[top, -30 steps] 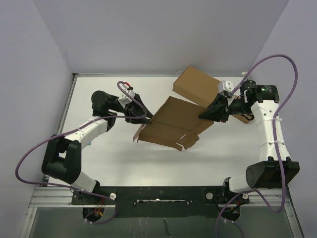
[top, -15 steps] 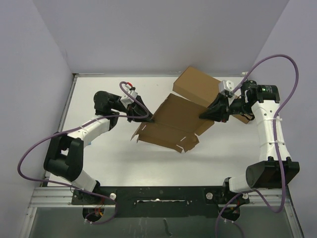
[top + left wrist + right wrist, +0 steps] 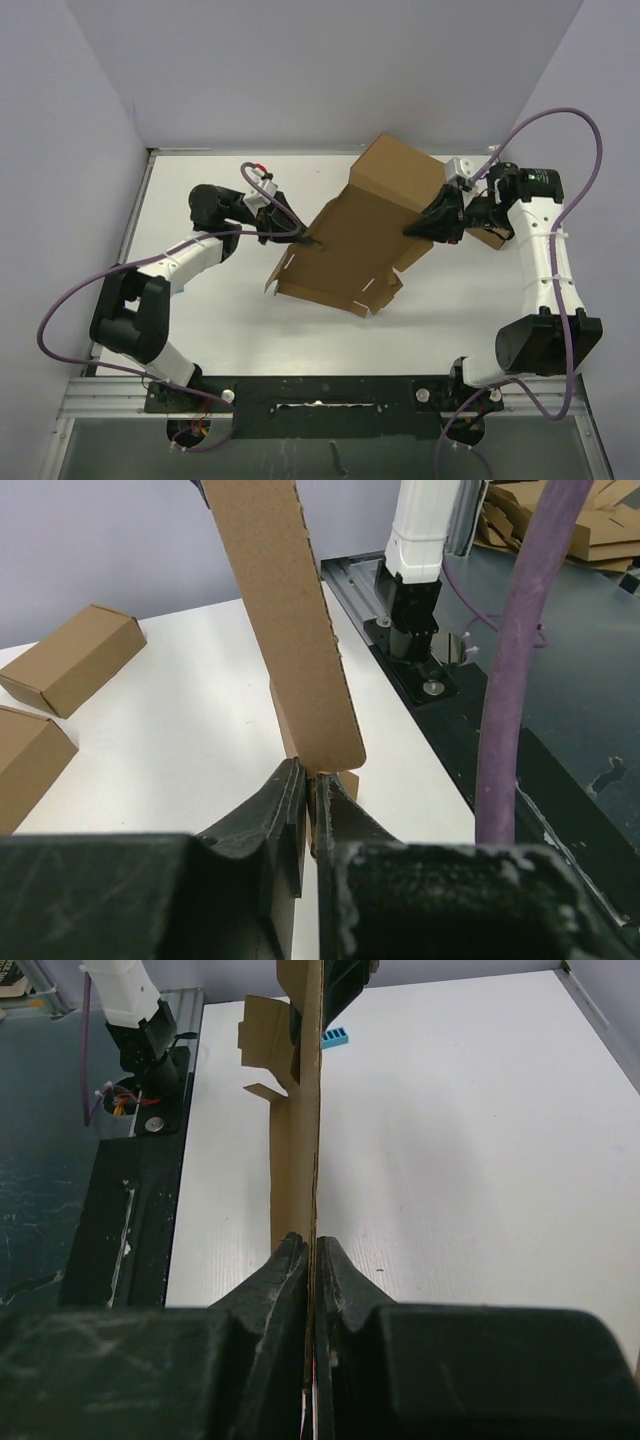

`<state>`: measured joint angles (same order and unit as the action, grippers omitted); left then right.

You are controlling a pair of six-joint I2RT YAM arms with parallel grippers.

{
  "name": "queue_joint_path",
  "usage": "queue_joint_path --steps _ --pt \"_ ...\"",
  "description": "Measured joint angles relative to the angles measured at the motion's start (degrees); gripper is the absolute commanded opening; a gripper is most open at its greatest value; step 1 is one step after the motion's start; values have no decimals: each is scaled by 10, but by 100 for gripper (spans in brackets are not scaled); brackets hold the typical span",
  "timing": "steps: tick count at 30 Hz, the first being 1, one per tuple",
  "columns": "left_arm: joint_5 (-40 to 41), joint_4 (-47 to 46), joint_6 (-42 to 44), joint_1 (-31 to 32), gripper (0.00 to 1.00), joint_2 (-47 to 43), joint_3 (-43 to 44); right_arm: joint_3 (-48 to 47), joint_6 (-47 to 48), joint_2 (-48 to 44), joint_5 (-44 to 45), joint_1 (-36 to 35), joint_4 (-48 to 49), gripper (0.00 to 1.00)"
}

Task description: Fold the paper box

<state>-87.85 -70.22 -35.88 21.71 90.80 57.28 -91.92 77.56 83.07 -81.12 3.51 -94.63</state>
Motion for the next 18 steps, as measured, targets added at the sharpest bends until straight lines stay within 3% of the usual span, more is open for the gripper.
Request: queue_joint_path --steps 2,3,8,13,18 --pt "5 -5 -7 0 35 4 0 0 0 3 -2 3 0 0" --pt "10 -10 -14 0 44 6 0 1 0 4 -2 4 0 0" --pt "63 -40 -73 -28 67 7 -5 25 -19 1 -10 18 14 0" --pt "140 -59 -130 -109 69 -19 -76 103 -124 -20 -7 27 113 0" --pt "228 89 -101 -180 65 -143 -155 189 -298 -63 16 28 275 0"
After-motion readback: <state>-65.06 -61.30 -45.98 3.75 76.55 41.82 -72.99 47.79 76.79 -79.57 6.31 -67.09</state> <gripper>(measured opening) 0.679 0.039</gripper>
